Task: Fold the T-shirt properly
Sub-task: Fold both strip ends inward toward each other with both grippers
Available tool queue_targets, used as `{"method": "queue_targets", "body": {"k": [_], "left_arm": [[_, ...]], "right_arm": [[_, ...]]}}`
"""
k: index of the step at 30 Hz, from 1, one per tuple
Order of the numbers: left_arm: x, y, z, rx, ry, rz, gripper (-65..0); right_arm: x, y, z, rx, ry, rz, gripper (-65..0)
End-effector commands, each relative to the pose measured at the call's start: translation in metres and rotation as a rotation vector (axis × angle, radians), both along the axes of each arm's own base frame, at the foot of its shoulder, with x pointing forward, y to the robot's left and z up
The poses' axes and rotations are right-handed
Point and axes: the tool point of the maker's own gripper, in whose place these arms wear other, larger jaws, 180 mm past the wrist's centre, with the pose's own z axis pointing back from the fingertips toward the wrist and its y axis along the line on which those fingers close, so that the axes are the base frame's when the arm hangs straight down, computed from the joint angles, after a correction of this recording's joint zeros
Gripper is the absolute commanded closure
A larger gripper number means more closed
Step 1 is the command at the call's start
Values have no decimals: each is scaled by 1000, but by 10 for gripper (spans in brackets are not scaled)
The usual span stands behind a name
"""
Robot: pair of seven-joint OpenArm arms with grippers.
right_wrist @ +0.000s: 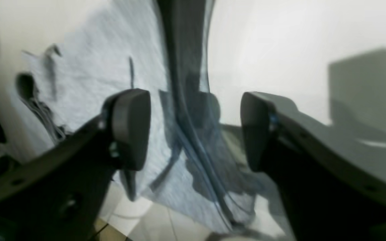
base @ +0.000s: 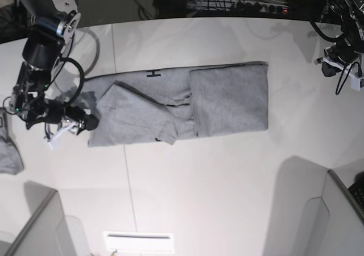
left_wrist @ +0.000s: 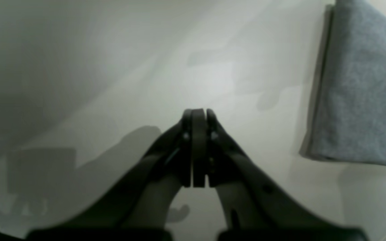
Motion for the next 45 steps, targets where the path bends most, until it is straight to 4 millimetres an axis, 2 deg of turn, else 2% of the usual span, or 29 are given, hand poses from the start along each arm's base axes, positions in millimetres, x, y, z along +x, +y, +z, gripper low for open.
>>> {"method": "queue_targets", "body": {"k": [1,7,12,16,21,24,27,29,32,38,40,43,45], "left_arm": [[7,6,13,26,-37,-9,0],[7,5,11,20,-36,-8,0],[14,3,14,18,-55,-11,0],[28,-17,9,-6,-52,-74,0],[46,-38,-7,89,25,-179,0],[60,-60,-18,127,19,-248,0],[71,-78,-33,111,33,-302,0],[73,-87,-47,80,64,-320,0],[77,-90,-58,53,85,-320,0],[86,-88,-57,46,78,-311,0],[92,-89,-54,47,65,-313,0],[96,-108,-60,40,81,-375,0],[96,-120,-66,32,98,-413,0]], "right_arm": [[8,-8,8,-21,-24,0,-437],[-4,1,-1,-16,22,37,-438],[-21,32,-17,2,78,121,-438],[-32,53,-27,26,104,151,-438],[-37,52,-31,23,118,155,-438],[-39,49,-31,13,124,157,-438],[-44,60,-34,-3,151,226,-428],[-45,65,-35,-11,151,253,-387],[-45,68,-36,-15,154,261,-335],[-45,67,-37,-20,159,260,-312],[-40,66,-37,-24,137,244,-233],[-34,66,-36,-26,110,225,-18],[-32,65,-35,-28,110,214,0]]}}
